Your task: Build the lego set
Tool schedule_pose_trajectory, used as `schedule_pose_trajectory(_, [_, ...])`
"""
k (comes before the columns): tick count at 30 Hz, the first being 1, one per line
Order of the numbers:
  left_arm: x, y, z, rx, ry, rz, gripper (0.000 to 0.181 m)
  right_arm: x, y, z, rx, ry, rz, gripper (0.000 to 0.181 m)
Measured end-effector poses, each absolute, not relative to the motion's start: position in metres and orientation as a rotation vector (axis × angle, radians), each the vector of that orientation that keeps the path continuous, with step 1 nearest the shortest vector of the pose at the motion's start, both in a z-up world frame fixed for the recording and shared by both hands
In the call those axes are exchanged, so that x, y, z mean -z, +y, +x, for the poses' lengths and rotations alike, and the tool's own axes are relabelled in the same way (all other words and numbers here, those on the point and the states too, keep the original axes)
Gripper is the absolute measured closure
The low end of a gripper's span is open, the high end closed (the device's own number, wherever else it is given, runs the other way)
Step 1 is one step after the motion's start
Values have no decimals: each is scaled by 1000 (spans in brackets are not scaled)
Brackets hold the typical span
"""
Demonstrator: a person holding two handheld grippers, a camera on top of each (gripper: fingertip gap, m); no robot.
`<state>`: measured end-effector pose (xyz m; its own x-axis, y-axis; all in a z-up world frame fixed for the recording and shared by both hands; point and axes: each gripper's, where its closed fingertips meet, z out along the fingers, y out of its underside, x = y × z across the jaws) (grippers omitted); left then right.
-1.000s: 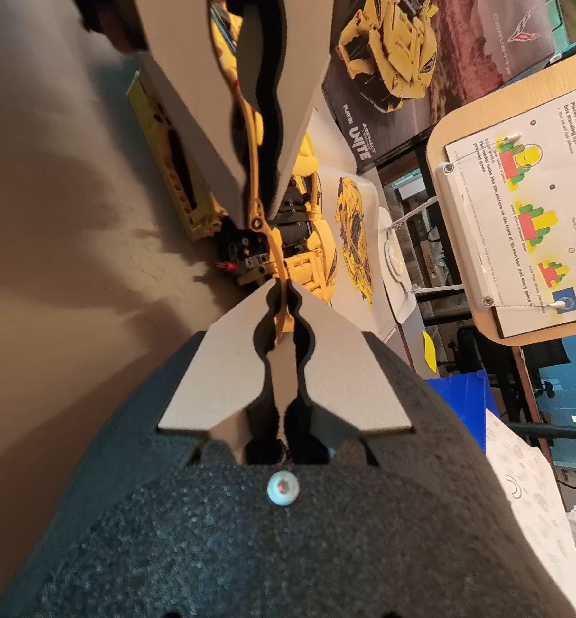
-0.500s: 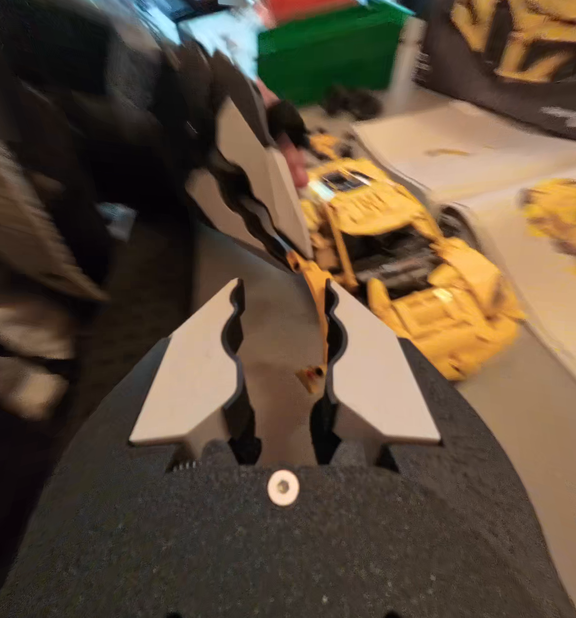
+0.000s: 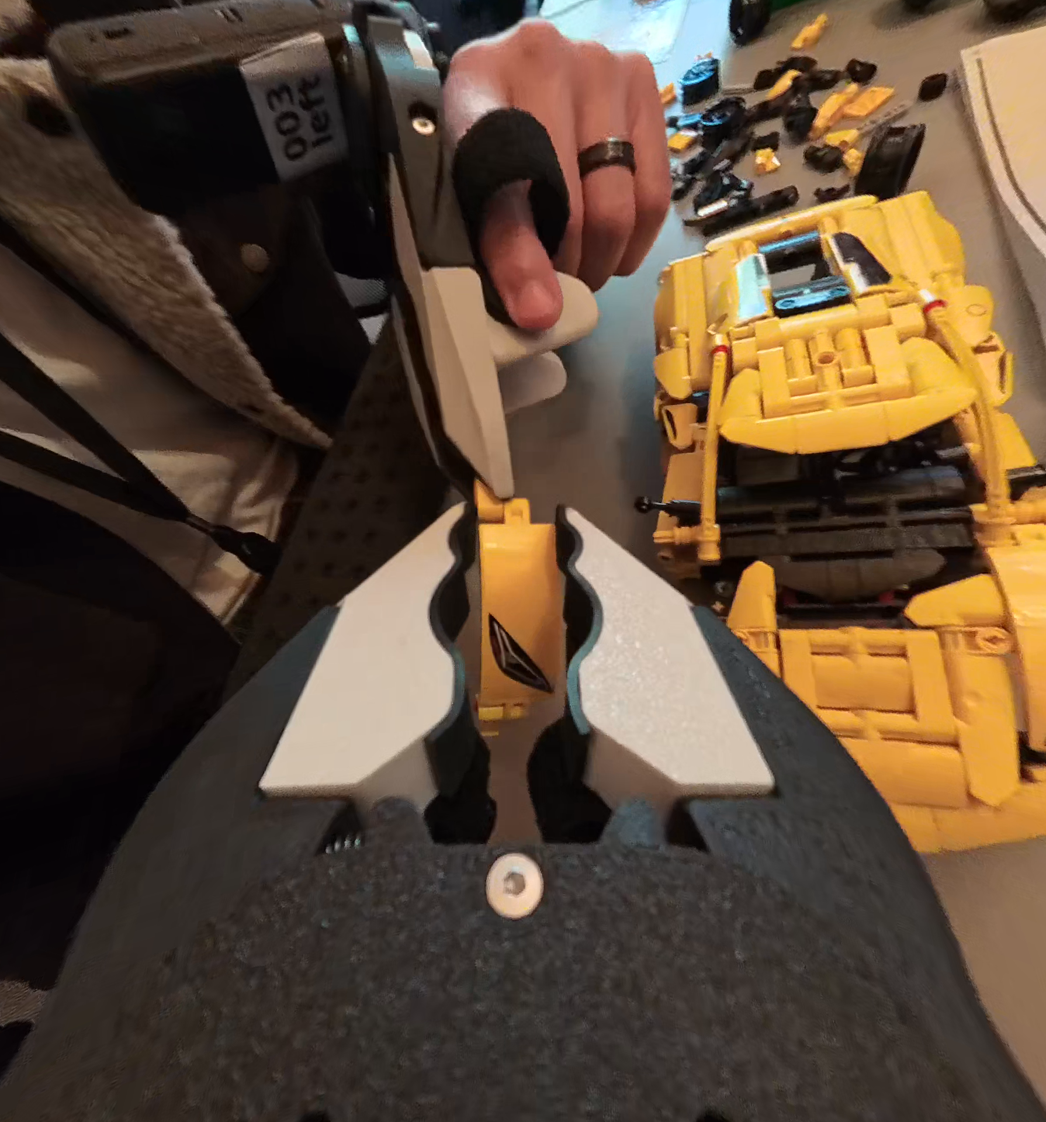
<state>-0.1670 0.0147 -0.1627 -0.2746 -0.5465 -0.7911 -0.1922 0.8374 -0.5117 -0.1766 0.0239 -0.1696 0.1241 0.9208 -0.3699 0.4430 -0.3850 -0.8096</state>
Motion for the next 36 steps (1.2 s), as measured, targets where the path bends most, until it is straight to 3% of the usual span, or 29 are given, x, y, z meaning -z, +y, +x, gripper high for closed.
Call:
schedule_pose_trajectory(6, [181,37,-166,363,1859,-806,173,188,47,-167,-842,-1340,-1982,158])
schedule_pose_trajectory(11, [190,60,-186,696,1805,-1231,166,208,60,-164,-437,-1428,-1989,158])
schedule_pose_trajectory(15, [183,60,-188,813,1749,-1288,158,223,66,-162,-178,-1491,-1950,158])
schedule_pose_trajectory(22, [202,62,-184,688,1816,-1332,148,223,66,-166,-318,-1364,-1965,157])
schedule_pose_trajectory(36, [198,77,-176,664,1916,-1403,142,220,75,-166,-151,-1384,-1848,157])
